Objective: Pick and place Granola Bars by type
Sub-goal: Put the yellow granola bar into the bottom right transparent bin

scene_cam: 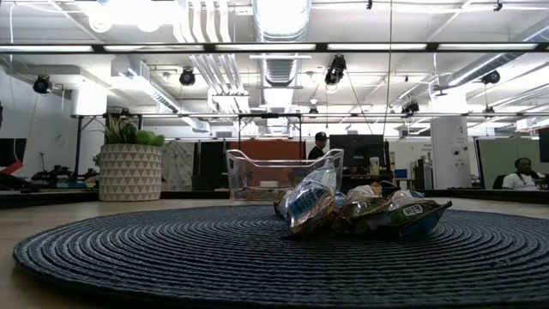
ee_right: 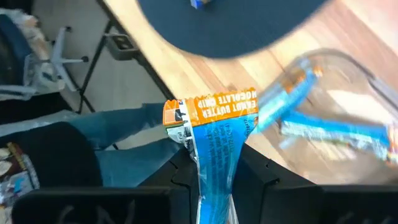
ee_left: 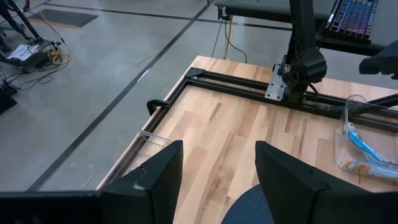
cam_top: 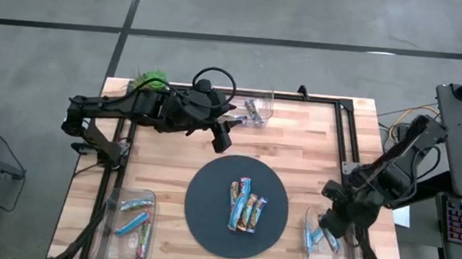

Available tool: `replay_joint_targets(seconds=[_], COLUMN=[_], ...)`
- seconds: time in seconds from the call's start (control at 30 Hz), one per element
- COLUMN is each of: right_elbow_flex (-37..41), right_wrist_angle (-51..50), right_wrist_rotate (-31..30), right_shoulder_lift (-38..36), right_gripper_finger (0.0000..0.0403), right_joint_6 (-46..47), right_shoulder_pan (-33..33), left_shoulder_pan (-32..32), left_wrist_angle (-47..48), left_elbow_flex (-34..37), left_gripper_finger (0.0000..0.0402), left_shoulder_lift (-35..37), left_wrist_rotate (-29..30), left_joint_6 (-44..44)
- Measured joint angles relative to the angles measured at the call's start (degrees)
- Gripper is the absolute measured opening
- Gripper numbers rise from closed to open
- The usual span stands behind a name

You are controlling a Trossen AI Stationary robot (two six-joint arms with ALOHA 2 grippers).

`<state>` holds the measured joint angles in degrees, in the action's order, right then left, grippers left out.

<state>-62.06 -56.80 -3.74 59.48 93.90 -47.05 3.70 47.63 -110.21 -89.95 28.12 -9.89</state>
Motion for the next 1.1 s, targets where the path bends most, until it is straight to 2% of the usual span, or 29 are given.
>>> replay_joint_targets(seconds=[0.57,1.1], right_elbow_flex=[8.8,9.3], right_wrist_angle=[0.4,2.2], right_wrist_rotate=[0.0,0.1], right_shoulder_lift=[0.0,2.9], right_gripper_finger=[0.0059,0.0059], right_joint_6=[20.1,21.6], right_shoulder_pan=[-9.9,-10.5], left_shoulder_pan=[0.0,0.0], left_wrist_angle=[0.0,0.0], left_elbow_flex=[0.0,0.0], left_gripper_finger=[0.0184,0.0184], left_shoulder_lift=[0.0,0.0], left_wrist_rotate=[0.0,0.0], left_joint_6=[-0.4,-0.6])
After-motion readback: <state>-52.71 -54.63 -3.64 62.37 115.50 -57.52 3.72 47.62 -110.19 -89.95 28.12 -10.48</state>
